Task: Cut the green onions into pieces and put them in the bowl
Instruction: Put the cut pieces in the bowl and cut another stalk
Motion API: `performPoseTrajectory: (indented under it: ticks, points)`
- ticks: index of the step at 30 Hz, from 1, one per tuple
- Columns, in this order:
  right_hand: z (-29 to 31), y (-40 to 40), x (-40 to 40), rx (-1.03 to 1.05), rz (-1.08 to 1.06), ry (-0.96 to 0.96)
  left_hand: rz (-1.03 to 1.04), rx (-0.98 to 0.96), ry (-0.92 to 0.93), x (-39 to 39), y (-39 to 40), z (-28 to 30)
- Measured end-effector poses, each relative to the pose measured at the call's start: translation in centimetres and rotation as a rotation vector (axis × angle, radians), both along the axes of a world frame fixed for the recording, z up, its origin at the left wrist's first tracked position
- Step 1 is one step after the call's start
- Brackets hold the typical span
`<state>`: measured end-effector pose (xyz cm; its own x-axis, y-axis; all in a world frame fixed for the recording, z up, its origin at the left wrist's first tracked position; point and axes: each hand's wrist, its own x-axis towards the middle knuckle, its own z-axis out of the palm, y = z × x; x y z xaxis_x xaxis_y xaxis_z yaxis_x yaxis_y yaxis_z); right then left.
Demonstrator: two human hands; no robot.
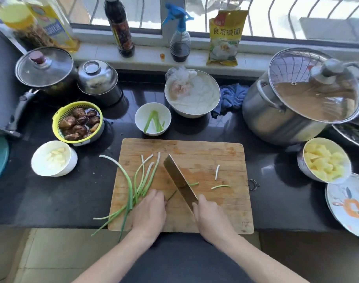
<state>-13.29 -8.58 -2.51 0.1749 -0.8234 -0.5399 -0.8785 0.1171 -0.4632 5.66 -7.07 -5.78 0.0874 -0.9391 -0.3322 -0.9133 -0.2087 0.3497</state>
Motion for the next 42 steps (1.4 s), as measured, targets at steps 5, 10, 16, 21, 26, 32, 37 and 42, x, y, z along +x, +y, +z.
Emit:
performPoseTrajectory:
  ticks: [5,10,16,21,26,32,37,42]
  points:
    - [0.8,0.4,-4.6,-0.024,-0.235,-0.029,0.098,-0.034,0.153,0.3,0.0,1.0]
    - [1.9,-1.4,-7.4,-0.092,-0.358,-0.021,-0.038,-0.132,0.2,-2.2,-2.9,1.8]
    - [3.0,-1.6,-10.7,-0.087,-0.402,-0.029,-0.399,-0.074,-0.156,-3.9,-6.9,-0.1]
    - [3.2,-1.4,-12.5,-0.074,-0.479,-0.048,-0.544,-0.075,-0.203,-4.8,-8.4,-0.9]
    - [3.5,-1.3,-14.3,-0.079,-0.514,-0.059,-0.652,-0.051,-0.24,-5.8,-8.3,-0.9]
    - [3.8,-1.3,-16.0,-0.084,-0.541,-0.052,-0.449,-0.13,0.059,-12.0,-9.3,0.7]
    - [4.1,-1.4,-16.3,-0.068,-0.515,-0.042,-0.634,-0.097,-0.235,-16.1,-9.2,0.6]
    - [4.1,-1.8,-16.4,-0.055,-0.504,-0.048,-0.564,-0.034,-0.274,-17.0,-9.0,0.4]
